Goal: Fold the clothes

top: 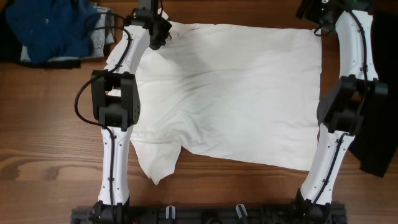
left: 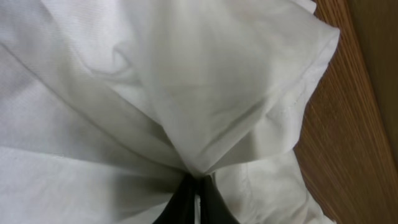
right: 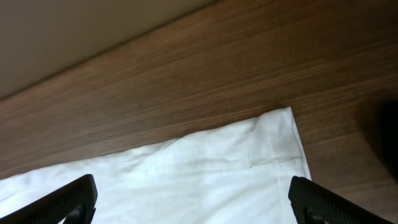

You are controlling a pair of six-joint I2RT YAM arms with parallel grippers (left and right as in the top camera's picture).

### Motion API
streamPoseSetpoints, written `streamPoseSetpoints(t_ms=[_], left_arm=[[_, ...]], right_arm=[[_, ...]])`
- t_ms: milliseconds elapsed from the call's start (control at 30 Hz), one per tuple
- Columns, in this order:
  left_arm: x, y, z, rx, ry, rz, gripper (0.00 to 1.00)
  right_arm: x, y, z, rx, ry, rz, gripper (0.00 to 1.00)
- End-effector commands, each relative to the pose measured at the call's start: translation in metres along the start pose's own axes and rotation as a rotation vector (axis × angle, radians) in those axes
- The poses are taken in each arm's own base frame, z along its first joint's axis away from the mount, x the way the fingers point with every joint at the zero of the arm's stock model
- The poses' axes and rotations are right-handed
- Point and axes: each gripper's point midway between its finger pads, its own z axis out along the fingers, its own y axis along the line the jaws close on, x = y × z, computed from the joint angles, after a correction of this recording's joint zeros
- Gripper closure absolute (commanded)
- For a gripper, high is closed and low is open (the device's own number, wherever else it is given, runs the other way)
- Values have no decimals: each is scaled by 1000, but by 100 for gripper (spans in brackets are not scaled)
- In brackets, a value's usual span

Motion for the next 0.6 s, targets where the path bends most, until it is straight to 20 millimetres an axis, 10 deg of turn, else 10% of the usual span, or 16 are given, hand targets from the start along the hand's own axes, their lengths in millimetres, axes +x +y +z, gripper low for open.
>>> streamPoseSetpoints(t_ms=[0, 133, 267, 567], left_arm=[[-1, 8, 11, -14, -4, -3, 96], [-3, 5, 11, -2, -11, -1, 96], [0, 3, 11, 10, 5, -1, 55], [6, -2, 10, 35, 41, -1, 51]], right_arm=[[8, -11, 23, 30, 19, -7, 1], [13, -16, 31, 36, 32, 11, 1], [12, -16, 31, 35, 28, 9, 0], [13, -16, 31, 36, 33, 10, 1]])
